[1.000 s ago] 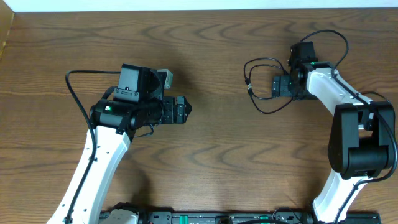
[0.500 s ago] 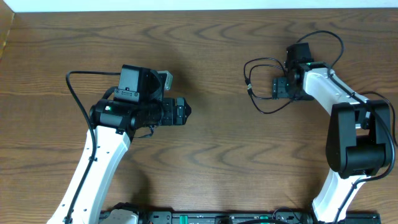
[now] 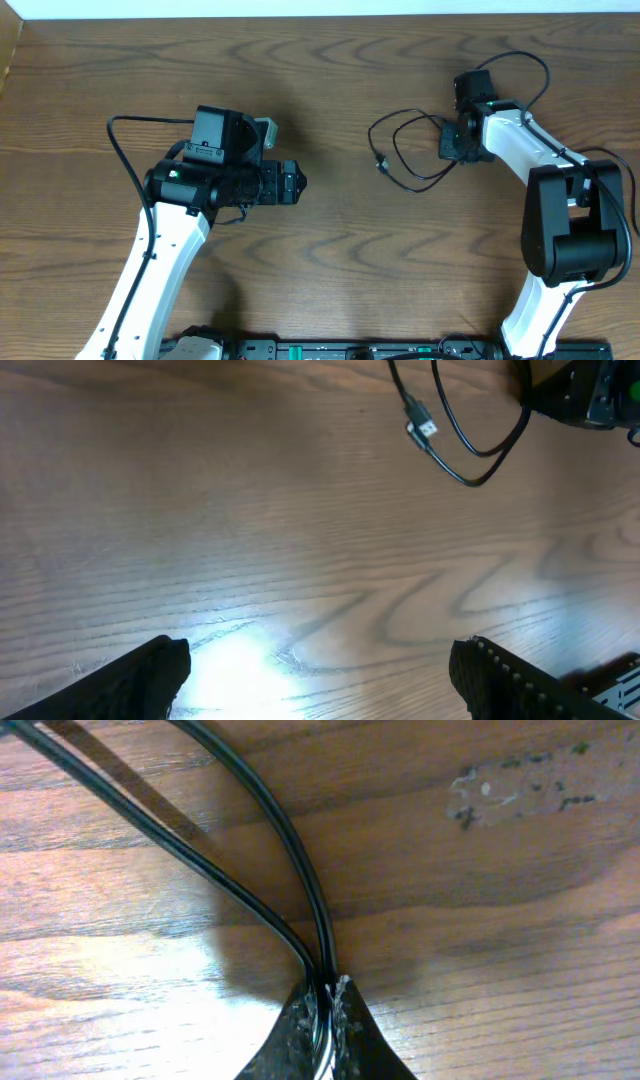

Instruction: Untangle cables

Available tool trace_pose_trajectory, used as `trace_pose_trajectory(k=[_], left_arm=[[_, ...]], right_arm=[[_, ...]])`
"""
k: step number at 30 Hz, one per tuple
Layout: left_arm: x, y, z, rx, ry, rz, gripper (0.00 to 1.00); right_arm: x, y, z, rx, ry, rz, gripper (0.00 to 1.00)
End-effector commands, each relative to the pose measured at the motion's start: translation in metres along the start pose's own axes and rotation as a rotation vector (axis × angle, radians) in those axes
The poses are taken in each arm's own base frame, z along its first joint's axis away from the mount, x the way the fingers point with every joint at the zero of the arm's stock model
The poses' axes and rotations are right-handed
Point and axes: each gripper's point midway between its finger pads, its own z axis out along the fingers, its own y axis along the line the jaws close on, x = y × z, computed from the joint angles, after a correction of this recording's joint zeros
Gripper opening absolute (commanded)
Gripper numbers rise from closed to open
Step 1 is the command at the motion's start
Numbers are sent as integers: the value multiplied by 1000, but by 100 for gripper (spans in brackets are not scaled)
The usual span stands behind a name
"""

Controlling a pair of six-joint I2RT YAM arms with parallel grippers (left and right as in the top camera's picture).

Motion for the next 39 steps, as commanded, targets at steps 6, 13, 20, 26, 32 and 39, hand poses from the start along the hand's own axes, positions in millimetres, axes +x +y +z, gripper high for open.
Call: trace_pose_trajectory(k=[6, 13, 20, 26, 32, 39], left_arm=[[4, 0, 2, 11, 22, 5, 88], [6, 0, 2, 10, 28, 2, 88], [9, 0, 2, 8, 40, -7, 88], [12, 1, 2, 5, 53, -12, 88], [12, 1, 2, 5, 51, -11, 88], [12, 1, 2, 5, 52, -11, 88]], right_arm=[[7, 48, -31, -234, 7, -70, 1], [-25, 53, -131, -321, -232, -81, 1], [-20, 47, -182, -341, -316, -99, 1], [-2, 28, -163, -235, -220, -54, 30], [14, 22, -125, -154, -99, 81, 53], [27, 33, -80, -79, -7, 164, 54]])
